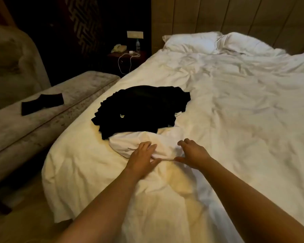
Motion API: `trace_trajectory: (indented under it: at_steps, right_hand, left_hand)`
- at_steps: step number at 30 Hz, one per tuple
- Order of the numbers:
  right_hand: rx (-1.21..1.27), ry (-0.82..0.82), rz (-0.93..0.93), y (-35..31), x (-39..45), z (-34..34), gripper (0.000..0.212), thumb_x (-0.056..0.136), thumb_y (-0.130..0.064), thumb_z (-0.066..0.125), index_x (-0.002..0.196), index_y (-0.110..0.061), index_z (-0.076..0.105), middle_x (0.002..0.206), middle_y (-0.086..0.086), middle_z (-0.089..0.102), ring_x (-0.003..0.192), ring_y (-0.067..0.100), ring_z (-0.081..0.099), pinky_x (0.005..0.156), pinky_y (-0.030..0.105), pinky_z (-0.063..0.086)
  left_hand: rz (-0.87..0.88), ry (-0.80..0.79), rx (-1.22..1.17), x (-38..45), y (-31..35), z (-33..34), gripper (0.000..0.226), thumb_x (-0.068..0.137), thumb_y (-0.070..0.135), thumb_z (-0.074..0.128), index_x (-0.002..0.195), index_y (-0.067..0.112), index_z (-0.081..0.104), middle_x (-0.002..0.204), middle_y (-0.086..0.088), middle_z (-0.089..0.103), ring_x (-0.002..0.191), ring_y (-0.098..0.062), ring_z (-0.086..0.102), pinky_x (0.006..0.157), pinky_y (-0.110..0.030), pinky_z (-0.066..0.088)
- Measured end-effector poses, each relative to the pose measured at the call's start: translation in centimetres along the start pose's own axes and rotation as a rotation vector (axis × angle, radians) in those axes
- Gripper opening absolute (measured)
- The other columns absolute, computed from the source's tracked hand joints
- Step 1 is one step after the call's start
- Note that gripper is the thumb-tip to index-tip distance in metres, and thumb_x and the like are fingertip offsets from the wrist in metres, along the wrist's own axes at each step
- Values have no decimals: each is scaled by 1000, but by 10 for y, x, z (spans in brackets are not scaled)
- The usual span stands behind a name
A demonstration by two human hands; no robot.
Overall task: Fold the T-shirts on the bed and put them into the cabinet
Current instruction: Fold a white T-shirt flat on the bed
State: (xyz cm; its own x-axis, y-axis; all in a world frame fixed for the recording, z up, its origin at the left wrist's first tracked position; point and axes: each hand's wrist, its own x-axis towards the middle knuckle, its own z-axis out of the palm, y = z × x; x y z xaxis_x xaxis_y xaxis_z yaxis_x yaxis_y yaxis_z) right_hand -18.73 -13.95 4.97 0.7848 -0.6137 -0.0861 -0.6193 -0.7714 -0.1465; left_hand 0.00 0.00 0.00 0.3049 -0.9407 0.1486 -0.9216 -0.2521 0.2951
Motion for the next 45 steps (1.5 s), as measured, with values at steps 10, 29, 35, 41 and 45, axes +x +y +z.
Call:
trace_trajectory:
  at_steps: [10, 29, 35, 41, 45]
  right_hand:
    - [125, 133, 32, 18, 15, 29, 18, 96, -8, 45, 111, -10, 55, 99, 5, 55, 96, 25, 50, 70, 37, 40]
    - [208, 463, 72, 121, -112, -52, 24, 103, -26, 47, 91, -9, 59, 81, 5, 61, 76, 24, 51, 64, 37, 37]
    - [214, 501, 272, 207, -198, -76, 25, 102, -28, 47, 88, -10, 58, 78, 5, 60, 74, 26, 54, 66, 41, 46]
    - [267, 594, 506, 267, -260, -107, 22, 99, -29, 55, 90, -12, 64, 80, 4, 64, 75, 26, 58, 63, 35, 44]
    - [454, 516, 628, 292, -277, -108, 34, 91, -43, 65, 71, -16, 67, 69, -1, 64, 68, 20, 58, 58, 33, 40]
  left_hand:
    - [236, 371, -56, 11, -14, 22, 26, 92, 22, 49, 91, 7, 70, 92, -8, 66, 97, -19, 51, 85, -30, 44]
    - [169, 247, -229, 39, 155, -24, 25, 102, 24, 47, 89, 6, 58, 88, -13, 58, 88, -31, 52, 75, -29, 31]
    - [286, 136, -351, 51, 279, 0, 23, 105, 17, 46, 88, 5, 56, 90, -12, 57, 92, -26, 47, 81, -36, 37]
    - [336, 50, -480, 49, 388, 8, 28, 106, 16, 41, 79, 13, 43, 79, -4, 47, 81, -23, 40, 72, -33, 30]
    - [329, 51, -486, 51, 404, 7, 30, 106, 18, 41, 77, 13, 45, 77, -4, 50, 78, -25, 44, 68, -33, 26]
